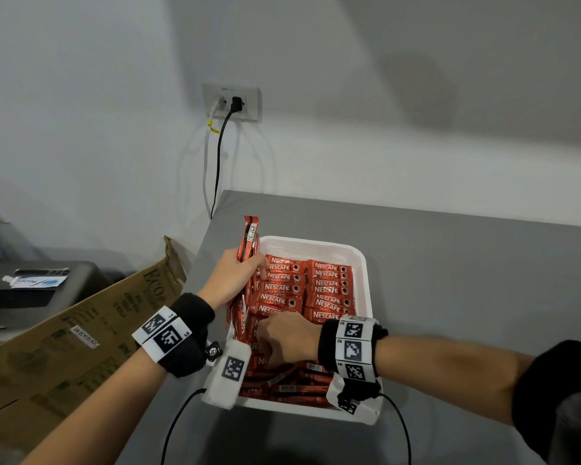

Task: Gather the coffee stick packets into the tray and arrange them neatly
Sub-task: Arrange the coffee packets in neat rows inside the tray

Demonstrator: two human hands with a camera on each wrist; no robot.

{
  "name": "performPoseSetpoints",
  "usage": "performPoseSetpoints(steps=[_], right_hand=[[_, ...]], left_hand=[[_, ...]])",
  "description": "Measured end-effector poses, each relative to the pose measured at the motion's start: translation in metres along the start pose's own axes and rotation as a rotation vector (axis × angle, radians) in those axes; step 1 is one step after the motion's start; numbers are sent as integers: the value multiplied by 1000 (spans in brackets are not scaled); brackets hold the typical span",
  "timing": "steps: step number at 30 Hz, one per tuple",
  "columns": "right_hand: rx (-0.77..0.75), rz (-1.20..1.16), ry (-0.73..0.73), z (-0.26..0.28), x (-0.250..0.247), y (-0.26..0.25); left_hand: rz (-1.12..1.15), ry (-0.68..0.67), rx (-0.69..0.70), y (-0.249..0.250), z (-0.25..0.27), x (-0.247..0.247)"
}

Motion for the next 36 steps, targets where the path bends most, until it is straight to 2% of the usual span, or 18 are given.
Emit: performPoseSetpoints(steps=[5, 8, 10, 12, 14, 20, 32, 36], right_hand=[[15, -47, 54, -2, 0, -4], [16, -108, 38, -2, -5, -3], [80, -178, 34, -2, -17, 5], [178, -221, 101, -5, -34, 22], [214, -189, 175, -8, -48, 33], [166, -253, 2, -8, -30, 20], [228, -190, -59, -17, -25, 19], [246, -227, 38, -11, -29, 23]], left_hand=[[5, -10, -13, -2, 0, 1], [10, -14, -16, -2, 0, 1], [6, -8, -7, -2, 0, -1], [7, -3, 2, -2, 0, -3], [9, 0, 8, -1, -1, -3], [0, -14, 6, 2, -3, 0], [-3, -11, 20, 2, -5, 1], [2, -15, 21, 3, -4, 1]])
Point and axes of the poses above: each hand's wrist, its own z-axis away from the middle knuckle, its own x-axis out of the palm, y = z × x, the point moved 6 cm from there along -z, towards the middle knuckle, and after that the axes turned 12 degrees about x, right-handed, at the moved point
